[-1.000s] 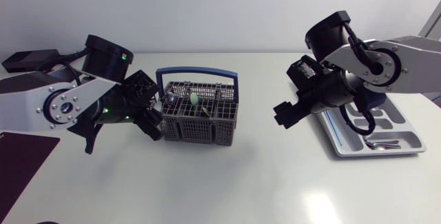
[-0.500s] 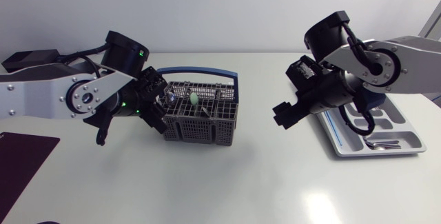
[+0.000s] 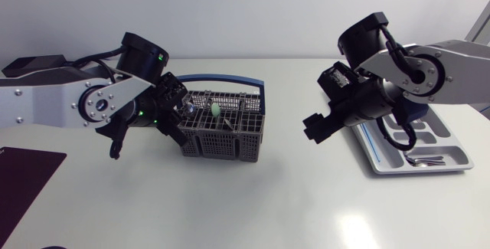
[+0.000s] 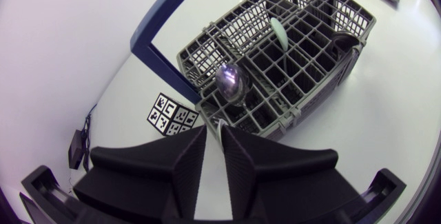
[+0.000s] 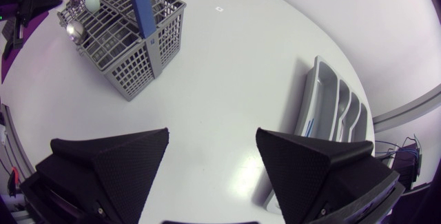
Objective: Transfer all utensils from the basket to the drawer tray.
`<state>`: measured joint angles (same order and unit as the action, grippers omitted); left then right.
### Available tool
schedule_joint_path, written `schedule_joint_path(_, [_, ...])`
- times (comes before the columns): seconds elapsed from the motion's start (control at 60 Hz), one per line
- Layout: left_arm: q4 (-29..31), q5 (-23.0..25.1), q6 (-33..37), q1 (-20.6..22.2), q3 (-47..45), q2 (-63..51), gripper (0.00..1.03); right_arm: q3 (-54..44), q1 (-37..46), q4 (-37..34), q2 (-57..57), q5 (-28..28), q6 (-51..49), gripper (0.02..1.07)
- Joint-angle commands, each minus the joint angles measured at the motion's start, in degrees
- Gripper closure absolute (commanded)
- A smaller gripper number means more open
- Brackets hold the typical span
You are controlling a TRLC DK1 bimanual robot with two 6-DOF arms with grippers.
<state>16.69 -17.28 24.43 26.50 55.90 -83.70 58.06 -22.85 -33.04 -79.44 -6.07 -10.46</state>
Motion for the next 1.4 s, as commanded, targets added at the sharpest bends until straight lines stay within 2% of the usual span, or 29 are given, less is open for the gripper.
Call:
schedule_joint_path(0.0, [0.7,-0.7,-1.0,0.7,1.6,-1.0,0.97,-1.1,-0.4,-0.4,-0.3,-0.6,1.2,0.16])
schedule_joint_path(0.317, [1.7,-1.0,-1.1,1.7,1.7,0.9,0.98,-1.4,-0.4,-0.6,0.4,-0.6,1.1,0.16])
schedule_joint_path(0.5, [1.8,-3.2,-0.9,3.3,1.3,2.8,0.98,-1.5,-0.5,-1.0,1.0,-0.7,1.0,0.16])
schedule_joint_path(1.25, [-0.4,-22.6,3.6,14.2,-2.5,10.0,0.97,-2.5,-0.9,-2.9,5.7,-0.7,0.1,0.15])
schedule_joint_path(1.383, [-1.7,-24.2,3.8,15.6,-3.4,10.3,0.98,-3.0,-0.9,-2.9,6.3,-0.6,0.1,0.15])
